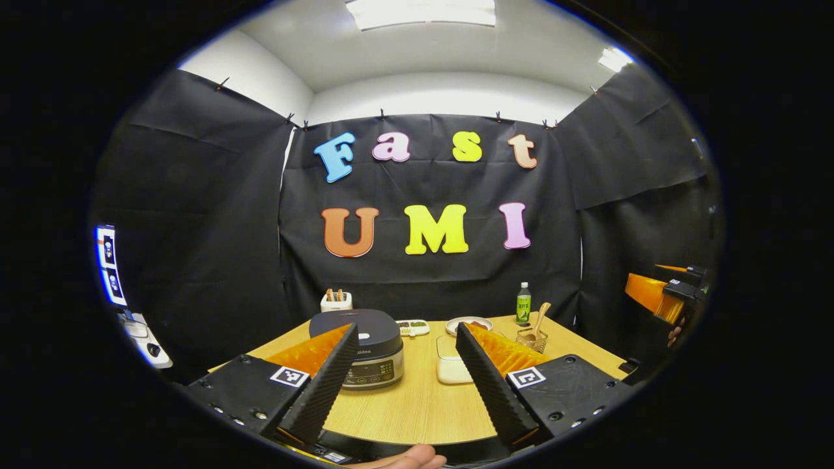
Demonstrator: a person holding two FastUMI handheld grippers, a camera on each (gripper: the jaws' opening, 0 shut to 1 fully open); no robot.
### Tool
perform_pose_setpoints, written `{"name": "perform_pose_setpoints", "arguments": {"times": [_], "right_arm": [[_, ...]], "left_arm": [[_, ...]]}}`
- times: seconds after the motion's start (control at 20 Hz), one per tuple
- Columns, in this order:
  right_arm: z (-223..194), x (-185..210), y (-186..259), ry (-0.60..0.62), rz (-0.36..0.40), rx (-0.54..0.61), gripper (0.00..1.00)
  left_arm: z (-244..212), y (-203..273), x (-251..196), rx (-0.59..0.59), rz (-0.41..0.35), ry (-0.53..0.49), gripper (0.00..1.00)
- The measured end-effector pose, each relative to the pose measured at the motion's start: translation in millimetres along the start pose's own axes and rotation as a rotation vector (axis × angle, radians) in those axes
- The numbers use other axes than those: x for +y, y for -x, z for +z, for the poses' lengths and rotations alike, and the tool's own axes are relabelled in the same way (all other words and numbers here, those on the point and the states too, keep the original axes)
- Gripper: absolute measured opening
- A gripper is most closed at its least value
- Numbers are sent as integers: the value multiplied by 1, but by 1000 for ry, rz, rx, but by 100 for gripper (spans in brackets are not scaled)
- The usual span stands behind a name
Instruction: Close the left gripper, press the button to open the rice cooker; take a wooden spoon from the chopstick holder with the right hand, scoop a spoonful of rice and pour it into the rice cooker, then put the wooden spoon back into the chopstick holder.
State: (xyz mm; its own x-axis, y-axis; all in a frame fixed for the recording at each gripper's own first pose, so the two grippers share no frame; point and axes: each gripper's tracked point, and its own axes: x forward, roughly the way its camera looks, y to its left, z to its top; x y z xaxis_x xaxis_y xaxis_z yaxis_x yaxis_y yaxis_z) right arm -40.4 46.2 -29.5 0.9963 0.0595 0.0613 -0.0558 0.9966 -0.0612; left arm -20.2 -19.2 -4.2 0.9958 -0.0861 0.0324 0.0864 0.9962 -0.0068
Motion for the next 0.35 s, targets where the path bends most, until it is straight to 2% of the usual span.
{"name": "perform_pose_setpoints", "arguments": {"times": [0.25,0.35], "right_arm": [[2,-8,4,11,-17,-11,100],[1,-9,8,12,-13,-17,100]], "left_arm": [[-6,0,0,16,4,-13,95],[-8,1,-5,30,-17,5,95]]}}
